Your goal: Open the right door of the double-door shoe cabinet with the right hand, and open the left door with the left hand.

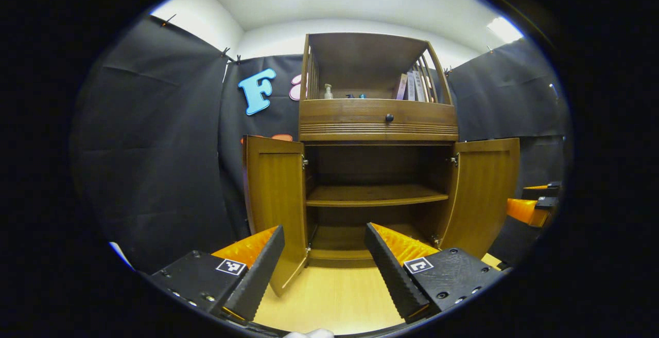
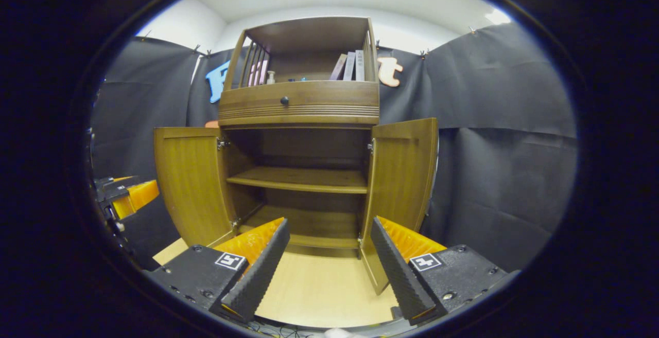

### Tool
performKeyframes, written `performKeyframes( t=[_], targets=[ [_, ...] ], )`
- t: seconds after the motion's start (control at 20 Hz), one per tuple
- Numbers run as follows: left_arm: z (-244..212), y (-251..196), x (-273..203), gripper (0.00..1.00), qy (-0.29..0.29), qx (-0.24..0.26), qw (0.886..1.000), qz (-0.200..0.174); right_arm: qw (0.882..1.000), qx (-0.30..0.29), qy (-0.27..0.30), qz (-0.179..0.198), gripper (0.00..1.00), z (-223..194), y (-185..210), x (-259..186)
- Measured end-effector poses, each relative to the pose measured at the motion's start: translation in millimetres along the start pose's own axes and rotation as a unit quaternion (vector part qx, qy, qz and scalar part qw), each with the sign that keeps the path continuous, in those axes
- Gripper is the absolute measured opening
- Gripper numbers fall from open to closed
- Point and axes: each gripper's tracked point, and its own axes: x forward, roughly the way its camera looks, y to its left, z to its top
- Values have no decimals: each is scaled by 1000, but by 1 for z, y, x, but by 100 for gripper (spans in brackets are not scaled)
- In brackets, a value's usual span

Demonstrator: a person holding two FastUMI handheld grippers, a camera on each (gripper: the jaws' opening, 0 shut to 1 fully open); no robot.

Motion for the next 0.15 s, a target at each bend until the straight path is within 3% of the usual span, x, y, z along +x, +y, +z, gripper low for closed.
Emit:
performKeyframes(
  t=[0.05, 0.15],
  targets=[
    [-1, -5, -2, 100, -3, -4, 1000, -2, 1000, 0, 0, -2, 100, -1, -2, -1],
    [-4, -14, 1, 95, 2, -6, 1000, -13, 1000, 2, -1, -3, 100, 2, -2, -2]
  ],
)
